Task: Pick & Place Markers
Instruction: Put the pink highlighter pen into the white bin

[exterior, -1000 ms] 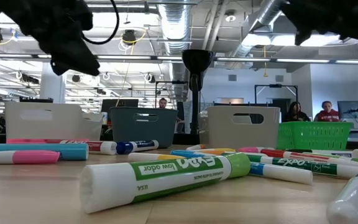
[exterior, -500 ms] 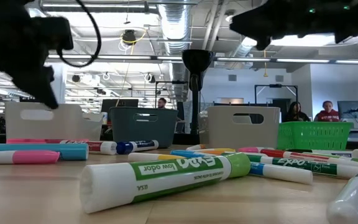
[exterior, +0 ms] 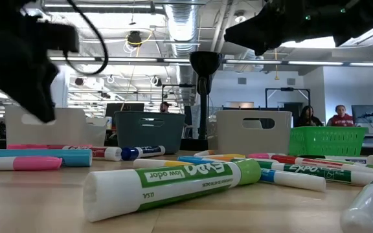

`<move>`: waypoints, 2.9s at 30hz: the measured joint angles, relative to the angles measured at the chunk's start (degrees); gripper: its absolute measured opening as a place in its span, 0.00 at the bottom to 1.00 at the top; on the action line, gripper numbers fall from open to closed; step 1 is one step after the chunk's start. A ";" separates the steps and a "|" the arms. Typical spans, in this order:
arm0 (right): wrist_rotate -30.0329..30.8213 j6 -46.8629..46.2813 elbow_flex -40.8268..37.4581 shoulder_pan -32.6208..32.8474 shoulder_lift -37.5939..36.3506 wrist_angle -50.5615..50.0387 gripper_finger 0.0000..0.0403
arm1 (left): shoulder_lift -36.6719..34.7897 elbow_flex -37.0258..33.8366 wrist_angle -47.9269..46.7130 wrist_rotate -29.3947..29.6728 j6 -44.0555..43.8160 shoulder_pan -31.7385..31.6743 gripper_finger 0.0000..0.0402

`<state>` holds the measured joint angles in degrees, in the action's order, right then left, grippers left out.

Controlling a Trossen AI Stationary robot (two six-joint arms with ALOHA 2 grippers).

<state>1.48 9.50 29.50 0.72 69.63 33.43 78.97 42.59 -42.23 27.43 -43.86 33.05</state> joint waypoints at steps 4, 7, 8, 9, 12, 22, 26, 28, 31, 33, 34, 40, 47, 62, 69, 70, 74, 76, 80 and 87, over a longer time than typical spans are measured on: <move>0.02 0.00 0.04 -0.09 -0.33 -0.13 0.28 | 2.55 4.13 -5.78 1.93 -0.61 -0.01 0.26; -0.01 0.00 0.02 -0.07 -0.31 -0.65 0.28 | 5.50 3.56 -5.97 0.15 -2.17 -0.01 0.26; -0.01 0.00 0.02 -0.07 -0.33 -1.25 0.28 | 6.90 3.34 -6.07 -0.47 -2.61 0.05 0.26; -0.01 0.01 0.02 -0.09 -0.31 -1.89 0.28 | 8.39 3.20 -6.17 -0.65 -2.99 0.31 0.26; 0.01 0.02 0.01 -0.09 -0.31 -1.64 0.28 | 11.72 3.34 -6.19 0.28 -3.17 0.85 0.24; -0.01 0.02 0.00 -0.09 -0.31 -1.51 0.28 | 12.93 0.40 -6.14 -4.19 -15.63 0.27 0.19; -0.01 0.02 0.00 -0.09 -0.31 -1.47 0.28 | 12.82 -0.77 -5.69 -3.90 -16.87 0.31 0.23; -0.01 0.04 0.00 -0.09 -0.31 -1.31 0.28 | 12.75 -0.92 -5.36 -3.88 -16.84 0.31 0.25; -0.01 0.07 0.00 -0.09 -0.31 -1.27 0.28 | 12.75 -0.96 -4.91 -4.45 -16.58 0.29 0.27; -0.01 0.07 0.00 -0.09 -0.31 -1.27 0.28 | 12.73 -0.96 -4.79 -5.47 -16.52 0.24 0.27; -0.01 0.07 0.00 -0.09 -0.31 -1.27 0.28 | 12.71 -0.99 -4.73 -5.91 -16.48 0.20 0.27; -0.02 0.07 0.00 -0.09 -0.31 -1.27 0.28 | 8.98 -0.52 -2.59 -3.59 -16.38 0.40 0.26; -0.03 0.17 0.00 -0.09 -0.31 -1.28 0.28 | 5.55 -4.08 -2.63 -1.47 -16.41 -1.79 0.26; -0.10 0.17 -0.02 -0.09 -0.31 -1.27 0.28 | 3.89 -7.07 6.44 -9.74 -14.90 -3.81 0.26; -0.14 0.17 -0.02 -0.09 -0.31 -1.39 0.28 | 0.48 -5.04 10.38 -11.60 -13.07 -3.22 0.25; -0.14 0.16 -0.02 -0.09 -0.31 -1.38 0.28 | 0.01 -5.01 10.17 -9.64 -11.95 -3.22 0.25; -0.14 0.17 -0.02 -0.09 -0.31 -1.31 0.28 | -1.41 -5.01 7.91 -4.92 -8.72 -4.11 0.24; -0.14 0.16 -0.02 -0.09 -0.31 -1.31 0.28 | -2.16 -5.01 5.53 -4.54 -7.57 -4.21 0.24; -0.14 0.16 -0.02 -0.09 -0.31 -1.29 0.28 | -2.84 -5.01 0.89 -3.73 -3.38 -4.21 0.24; -0.13 1.46 -0.04 -0.09 -0.31 -1.26 0.28 | 0.42 -5.01 2.47 -3.26 11.16 -6.49 0.28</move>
<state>1.36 10.96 29.45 0.62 69.32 32.17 79.39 37.58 -39.76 24.17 -32.70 26.56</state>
